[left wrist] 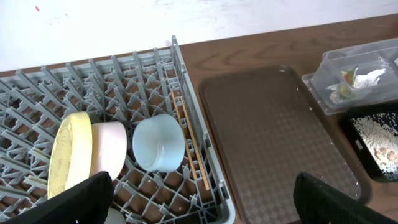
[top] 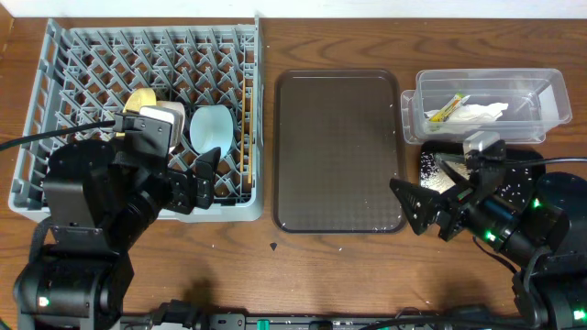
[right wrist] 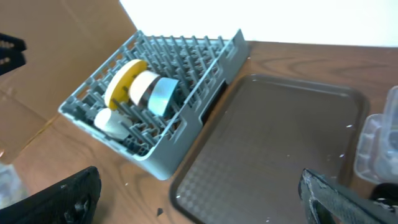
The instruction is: Sort waste into correct bins and load items into the dishwasher
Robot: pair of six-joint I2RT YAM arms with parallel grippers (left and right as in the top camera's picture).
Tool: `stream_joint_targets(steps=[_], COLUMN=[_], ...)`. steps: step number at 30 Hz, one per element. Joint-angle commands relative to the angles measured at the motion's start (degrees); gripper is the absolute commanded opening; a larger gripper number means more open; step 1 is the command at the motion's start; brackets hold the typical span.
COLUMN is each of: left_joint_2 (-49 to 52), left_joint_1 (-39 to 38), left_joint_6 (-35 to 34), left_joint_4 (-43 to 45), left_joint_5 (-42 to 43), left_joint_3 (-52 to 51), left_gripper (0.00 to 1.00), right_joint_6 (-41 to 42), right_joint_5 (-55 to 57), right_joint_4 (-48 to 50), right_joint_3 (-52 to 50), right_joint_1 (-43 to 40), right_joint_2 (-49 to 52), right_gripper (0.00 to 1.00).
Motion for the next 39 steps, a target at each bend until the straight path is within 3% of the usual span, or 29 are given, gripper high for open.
stream_joint_targets(steps=[1,6,10,21,27,33,37,39], left_joint_2=[-0.1,-0.1,-0.1,-0.1,-0.1,-0.1,-0.1,-0.1], left_joint_1=[-0.1,-0.1,-0.1,-0.1,-0.1,-0.1,-0.1,-0.1], left_joint_6=[-0.1,-0.1,-0.1,-0.1,-0.1,-0.1,-0.1,-0.1], left_joint_4=[-0.1,-0.1,-0.1,-0.1,-0.1,-0.1,-0.1,-0.1], left_joint_5=[1.1,1.1,1.1,1.1,1.1,1.1,1.1,1.1], left_joint_3=[0.2,0.2,0.2,0.2,0.2,0.2,0.2,0.2], left_gripper=[0.93,0.93,0.93,0.93,0.93,0.93,0.93,0.93], right_joint_6=[-4.0,-7.2,-8.0,-8.0,-7.9,-7.9,-7.9,-7.9], right_joint_5=[5.7,8.0,16.7,20.2,20.2,20.2,20.1,20.3], right_joint_4=[1.6,2.1,3.9,22.1,26.4,33.7,45.1,45.1], right_joint_3=[0.9,0.6,-2.3,-32.2,-45.1,-50.8,-57.8,-58.2], right_joint_1=[-0.1,-0.1,-2.2,-7.3,-7.3,-7.2,-7.2,-7.2], right_joint_2=[-0.1,-1.5,-5.8,-28.4,-42.0,-41.7,-41.7,-41.7], right_gripper=[0.99,0.99,0.99,0.99,0.99,0.99,0.99,0.99])
